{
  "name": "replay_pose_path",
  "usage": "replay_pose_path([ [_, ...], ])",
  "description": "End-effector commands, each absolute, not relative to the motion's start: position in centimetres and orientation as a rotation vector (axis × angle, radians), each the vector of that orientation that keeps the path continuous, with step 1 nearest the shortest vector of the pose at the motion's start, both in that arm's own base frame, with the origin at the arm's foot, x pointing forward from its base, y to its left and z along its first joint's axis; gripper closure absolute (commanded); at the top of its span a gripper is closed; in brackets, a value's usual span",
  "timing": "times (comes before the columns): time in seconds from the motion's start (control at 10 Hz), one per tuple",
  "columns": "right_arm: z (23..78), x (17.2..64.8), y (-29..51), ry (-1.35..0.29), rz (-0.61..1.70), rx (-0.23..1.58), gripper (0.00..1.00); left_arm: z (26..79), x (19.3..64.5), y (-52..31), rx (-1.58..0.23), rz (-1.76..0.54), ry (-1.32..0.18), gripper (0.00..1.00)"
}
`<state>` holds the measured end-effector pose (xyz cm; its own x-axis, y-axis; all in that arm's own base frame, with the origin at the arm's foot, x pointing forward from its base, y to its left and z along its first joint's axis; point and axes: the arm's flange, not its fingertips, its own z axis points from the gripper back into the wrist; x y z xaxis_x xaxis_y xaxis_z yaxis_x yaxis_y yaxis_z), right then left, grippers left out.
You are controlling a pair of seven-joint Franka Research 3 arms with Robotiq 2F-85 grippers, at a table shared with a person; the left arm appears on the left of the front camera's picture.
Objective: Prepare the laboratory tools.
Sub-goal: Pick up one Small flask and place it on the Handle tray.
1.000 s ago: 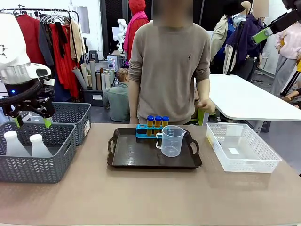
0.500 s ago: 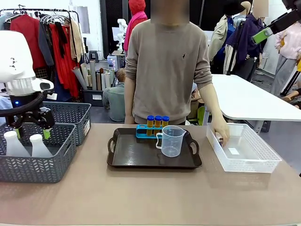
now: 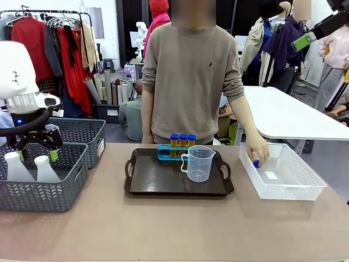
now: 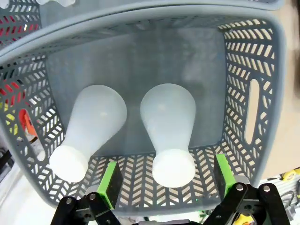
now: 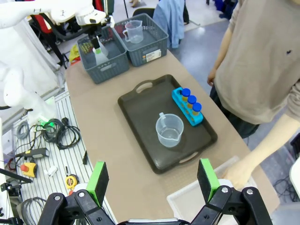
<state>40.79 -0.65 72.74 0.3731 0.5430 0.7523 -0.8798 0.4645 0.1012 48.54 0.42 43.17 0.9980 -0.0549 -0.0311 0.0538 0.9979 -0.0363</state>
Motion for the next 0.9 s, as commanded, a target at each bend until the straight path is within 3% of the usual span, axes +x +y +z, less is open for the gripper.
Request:
replay_pose_path([
  [0.0, 72.90, 40.69, -0.44, -0.720, 0.970, 0.556, 0.00, 42.10, 48.76, 0.38, -0.065, -0.050, 0.019, 0.00],
  [0.2, 72.90, 40.69, -0.44, -0.720, 0.970, 0.556, 0.00, 41.60, 48.84, 0.40, -0.065, -0.040, 0.016, 0.00],
  [0.3, 72.90, 40.69, -0.44, -0.720, 0.970, 0.556, 0.00, 41.36, 48.89, 0.45, -0.049, -0.038, 0.019, 0.15],
  [0.7, 72.90, 40.69, -0.44, -0.720, 0.970, 0.556, 0.00, 41.59, 48.60, 0.20, -0.056, -0.032, 0.017, 0.95],
  [0.8, 72.90, 40.69, -0.44, -0.720, 0.970, 0.556, 0.00, 41.67, 48.49, 0.21, -0.058, -0.031, 0.022, 1.00],
])
